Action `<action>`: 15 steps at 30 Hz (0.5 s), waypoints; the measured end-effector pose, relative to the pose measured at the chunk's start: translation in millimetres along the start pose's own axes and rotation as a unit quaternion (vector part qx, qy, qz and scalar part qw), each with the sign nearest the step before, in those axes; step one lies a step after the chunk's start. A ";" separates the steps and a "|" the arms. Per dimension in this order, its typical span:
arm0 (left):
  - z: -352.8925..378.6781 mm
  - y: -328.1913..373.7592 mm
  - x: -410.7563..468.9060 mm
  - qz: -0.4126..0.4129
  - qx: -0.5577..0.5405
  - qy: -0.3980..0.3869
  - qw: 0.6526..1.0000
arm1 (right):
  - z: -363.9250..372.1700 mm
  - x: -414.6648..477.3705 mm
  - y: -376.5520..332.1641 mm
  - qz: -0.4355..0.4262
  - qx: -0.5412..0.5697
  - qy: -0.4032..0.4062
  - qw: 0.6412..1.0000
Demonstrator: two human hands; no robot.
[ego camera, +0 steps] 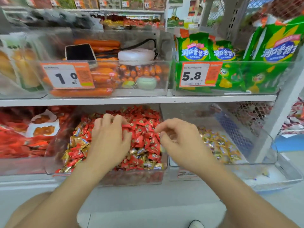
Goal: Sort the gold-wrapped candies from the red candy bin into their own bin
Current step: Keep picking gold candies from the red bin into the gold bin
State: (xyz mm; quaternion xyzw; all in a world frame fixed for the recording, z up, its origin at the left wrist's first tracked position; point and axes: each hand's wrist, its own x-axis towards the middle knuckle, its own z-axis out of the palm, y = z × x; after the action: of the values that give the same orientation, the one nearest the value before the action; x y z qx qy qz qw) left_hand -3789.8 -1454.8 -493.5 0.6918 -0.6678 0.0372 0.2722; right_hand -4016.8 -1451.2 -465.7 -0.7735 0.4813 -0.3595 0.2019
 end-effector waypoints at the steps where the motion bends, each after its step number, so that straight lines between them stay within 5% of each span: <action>1: -6.2 -14.8 0.9 -0.063 0.044 -0.016 0.997 | 18.0 5.2 -7.7 -0.039 -0.033 -0.018 0.998; 4: -21.0 -50.6 3.9 -0.176 0.099 -0.057 0.978 | 66.9 27.3 -22.2 -0.096 -0.137 -0.084 0.982; 7: -21.7 -74.4 9.4 -0.243 0.027 -0.133 0.960 | 103.0 51.0 -38.1 -0.122 -0.204 -0.108 0.965; 11: -15.5 -91.8 29.9 -0.243 -0.042 -0.224 0.943 | 135.3 88.7 -43.9 -0.108 -0.288 -0.083 0.948; 15: -7.5 -102.4 52.4 -0.230 -0.121 -0.197 0.945 | 142.2 113.2 -21.7 -0.030 -0.324 -0.143 0.935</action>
State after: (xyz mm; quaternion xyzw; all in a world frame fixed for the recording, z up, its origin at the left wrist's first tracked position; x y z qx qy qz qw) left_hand -3685.2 -1503.1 -498.9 0.7819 -0.5301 -0.2447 0.2184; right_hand -3865.6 -1546.9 -504.3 -0.8543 0.5143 -0.0756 -0.0039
